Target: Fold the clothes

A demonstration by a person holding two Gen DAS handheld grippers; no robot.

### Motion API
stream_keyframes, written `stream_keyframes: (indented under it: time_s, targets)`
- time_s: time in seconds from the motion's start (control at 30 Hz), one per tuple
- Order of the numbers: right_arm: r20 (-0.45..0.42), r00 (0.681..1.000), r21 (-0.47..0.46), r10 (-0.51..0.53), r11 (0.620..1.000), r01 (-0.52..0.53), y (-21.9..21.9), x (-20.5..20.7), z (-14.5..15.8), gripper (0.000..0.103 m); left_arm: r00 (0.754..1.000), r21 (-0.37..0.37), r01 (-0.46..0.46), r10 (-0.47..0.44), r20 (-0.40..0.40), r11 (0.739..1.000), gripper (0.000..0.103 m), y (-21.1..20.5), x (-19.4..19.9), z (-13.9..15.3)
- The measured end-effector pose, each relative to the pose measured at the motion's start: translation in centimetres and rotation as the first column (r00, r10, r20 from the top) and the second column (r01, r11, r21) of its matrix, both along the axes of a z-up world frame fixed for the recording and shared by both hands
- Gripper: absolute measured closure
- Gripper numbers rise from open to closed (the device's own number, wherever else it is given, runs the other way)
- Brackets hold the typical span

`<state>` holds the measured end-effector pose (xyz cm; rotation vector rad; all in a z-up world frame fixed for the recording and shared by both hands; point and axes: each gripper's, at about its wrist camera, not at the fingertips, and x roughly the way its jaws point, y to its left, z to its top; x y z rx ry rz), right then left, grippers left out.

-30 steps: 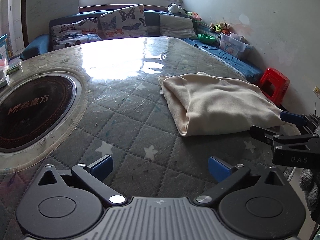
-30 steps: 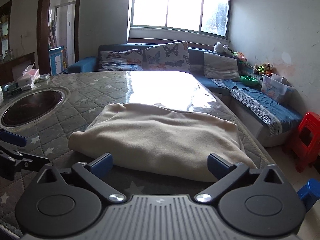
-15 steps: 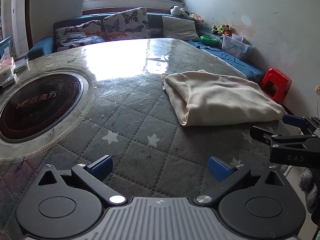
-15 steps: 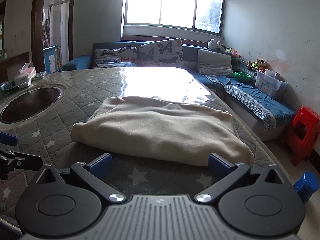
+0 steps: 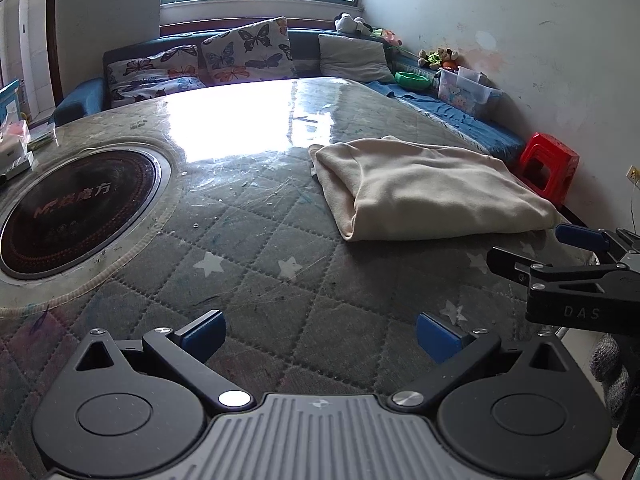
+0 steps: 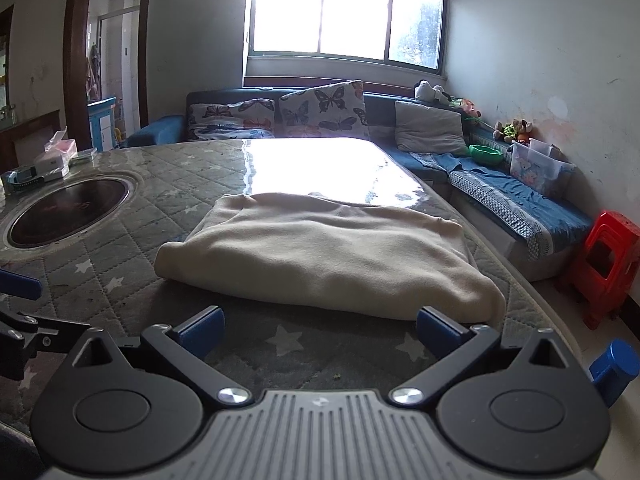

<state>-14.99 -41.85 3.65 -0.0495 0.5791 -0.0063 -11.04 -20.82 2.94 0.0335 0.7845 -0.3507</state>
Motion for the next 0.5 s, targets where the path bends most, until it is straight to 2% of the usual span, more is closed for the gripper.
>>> stream_keyframes:
  time_s: [0.5]
  targets:
    - [0.006, 1.0, 0.01, 0.007, 1.0, -0.007, 0.0, -0.9, 0.0, 0.0, 0.999, 0.006, 0.031, -0.031, 0.021, 1.0, 0.0, -1.0, -1.4, 0.5]
